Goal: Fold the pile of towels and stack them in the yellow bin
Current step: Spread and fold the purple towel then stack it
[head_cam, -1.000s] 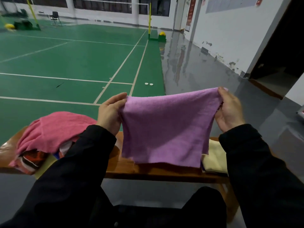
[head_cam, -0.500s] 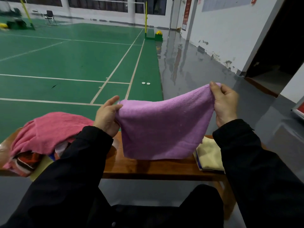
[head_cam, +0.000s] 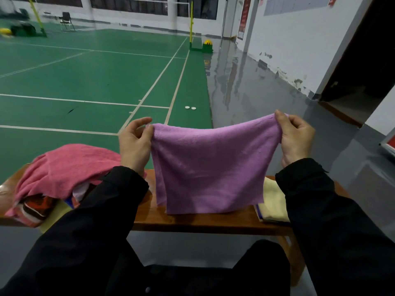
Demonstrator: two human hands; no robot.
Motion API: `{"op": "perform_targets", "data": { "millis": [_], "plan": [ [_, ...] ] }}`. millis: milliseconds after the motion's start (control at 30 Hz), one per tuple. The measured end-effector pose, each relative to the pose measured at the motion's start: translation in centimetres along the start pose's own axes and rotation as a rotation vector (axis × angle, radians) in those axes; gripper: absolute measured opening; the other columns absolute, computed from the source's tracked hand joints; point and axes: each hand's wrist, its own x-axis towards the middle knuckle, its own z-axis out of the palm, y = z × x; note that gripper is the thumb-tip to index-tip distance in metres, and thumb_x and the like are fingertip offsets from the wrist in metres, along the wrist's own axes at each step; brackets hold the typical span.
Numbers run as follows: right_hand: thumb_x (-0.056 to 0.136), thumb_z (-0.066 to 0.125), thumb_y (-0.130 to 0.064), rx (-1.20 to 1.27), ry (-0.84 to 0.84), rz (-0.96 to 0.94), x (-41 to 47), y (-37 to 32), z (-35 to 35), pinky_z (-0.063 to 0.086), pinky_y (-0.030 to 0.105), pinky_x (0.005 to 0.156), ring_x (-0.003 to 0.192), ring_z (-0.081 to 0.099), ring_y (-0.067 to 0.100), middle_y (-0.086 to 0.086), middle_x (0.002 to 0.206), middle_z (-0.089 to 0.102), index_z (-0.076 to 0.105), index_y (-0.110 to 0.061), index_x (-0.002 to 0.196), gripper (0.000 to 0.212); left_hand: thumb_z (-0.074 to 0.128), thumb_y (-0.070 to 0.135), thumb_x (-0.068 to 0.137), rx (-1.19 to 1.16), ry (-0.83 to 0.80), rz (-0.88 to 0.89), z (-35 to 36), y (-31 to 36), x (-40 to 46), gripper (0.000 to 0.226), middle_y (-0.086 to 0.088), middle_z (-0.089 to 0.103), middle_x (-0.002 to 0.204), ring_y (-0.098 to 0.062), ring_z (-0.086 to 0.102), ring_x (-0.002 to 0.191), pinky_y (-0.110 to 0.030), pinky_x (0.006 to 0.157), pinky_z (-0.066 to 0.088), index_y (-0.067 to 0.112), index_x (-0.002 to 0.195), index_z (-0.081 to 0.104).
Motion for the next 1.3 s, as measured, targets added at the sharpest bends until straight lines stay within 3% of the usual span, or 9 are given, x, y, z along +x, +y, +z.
{"op": "perform_targets", "data": {
  "millis": [67,200,333,400,600,733,900,1033,1300],
  "plan": [
    [0.084,0.083,-0.033,0.092,-0.013,0.020,-0.3,-0.2,0.0,0.054,0.030,0.078,0.075,0.060,0.006,-0.011,0.072,0.063,0.077,-0.019,0.080,0.016,0.055,0.012,0.101,0.236,-0.040,0.093,-0.3,-0.3,0.3,0.021,0.004,0.069,0.088,-0.001,0.060,0.071,-0.025,0.071,0.050,0.016,0.117,0.068],
    [0.079,0.087,-0.034,0.291,-0.048,0.107,-1.1,-0.4,-0.1,0.055,0.032,0.083,0.081,0.061,0.012,-0.003,0.081,0.066,0.079,-0.018,0.078,0.018,0.045,0.012,0.105,0.575,-0.124,0.155,-0.7,-0.3,0.6,0.025,0.001,0.067,0.110,-0.016,0.061,0.100,-0.033,0.095,0.051,0.013,0.118,0.067],
    [0.072,0.089,-0.037,0.360,-0.057,0.119,-1.9,-0.7,0.2,0.055,0.029,0.075,0.073,0.061,0.009,-0.006,0.072,0.064,0.078,-0.016,0.082,0.026,0.063,0.010,0.098,0.075,-0.252,-0.159,-0.7,-0.5,0.3,0.023,-0.009,0.070,0.117,-0.016,0.065,0.099,-0.029,0.085,0.052,0.011,0.120,0.066],
    [0.072,0.089,-0.037,0.372,-0.048,0.112,-1.9,-0.8,0.1,0.055,0.029,0.075,0.073,0.062,0.009,-0.006,0.073,0.064,0.077,-0.015,0.084,0.028,0.064,0.003,0.095,0.010,-0.327,-0.209,-0.8,-0.8,0.3,0.030,-0.008,0.070,0.116,-0.016,0.067,0.101,-0.028,0.086,0.054,0.013,0.123,0.065],
    [0.085,0.083,-0.029,0.354,-0.025,0.105,-1.9,-0.7,-0.6,0.056,0.028,0.074,0.073,0.065,0.007,-0.007,0.074,0.064,0.075,-0.012,0.090,0.019,0.067,0.021,0.095,0.645,-0.189,0.212,-1.2,-0.8,1.0,0.017,0.004,0.074,0.099,-0.013,0.067,0.092,-0.028,0.088,0.052,0.016,0.109,0.074],
    [0.086,0.082,-0.024,0.371,-0.015,0.095,-2.0,-0.2,-0.9,0.056,0.027,0.074,0.074,0.066,0.007,-0.006,0.078,0.068,0.076,-0.010,0.095,0.018,0.075,0.029,0.088,0.456,-0.033,0.164,-1.0,-0.7,1.0,0.007,0.006,0.072,0.082,-0.008,0.067,0.076,-0.025,0.074,0.053,0.023,0.092,0.074],
    [0.085,0.080,-0.017,0.308,-0.088,0.141,-1.1,0.7,-0.8,0.059,0.027,0.079,0.085,0.071,0.008,-0.005,0.092,0.077,0.078,-0.014,0.103,0.018,0.065,0.018,0.098,0.096,-0.027,0.024,-0.1,-1.0,1.8,0.011,0.008,0.070,0.086,0.008,0.062,0.073,-0.013,0.072,0.051,0.017,0.107,0.070],
    [0.082,0.082,-0.017,0.304,-0.094,0.202,1.7,1.1,0.5,0.058,0.030,0.082,0.094,0.070,0.016,0.000,0.098,0.077,0.077,-0.012,0.107,0.026,0.071,0.022,0.094,-0.013,-0.041,-0.041,1.1,-0.2,4.8,0.012,0.005,0.069,0.087,-0.006,0.062,0.079,-0.029,0.078,0.050,0.018,0.105,0.073],
    [0.090,0.072,-0.005,0.426,-0.210,0.093,5.0,-2.9,0.3,0.053,0.029,0.080,0.091,0.065,0.015,0.000,0.095,0.072,0.077,-0.019,0.095,0.015,0.073,0.020,0.088,-0.238,-0.086,0.139,1.5,6.1,7.5,0.009,0.009,0.067,0.075,-0.009,0.056,0.071,-0.027,0.069,0.047,0.022,0.098,0.072]
  ]
}}
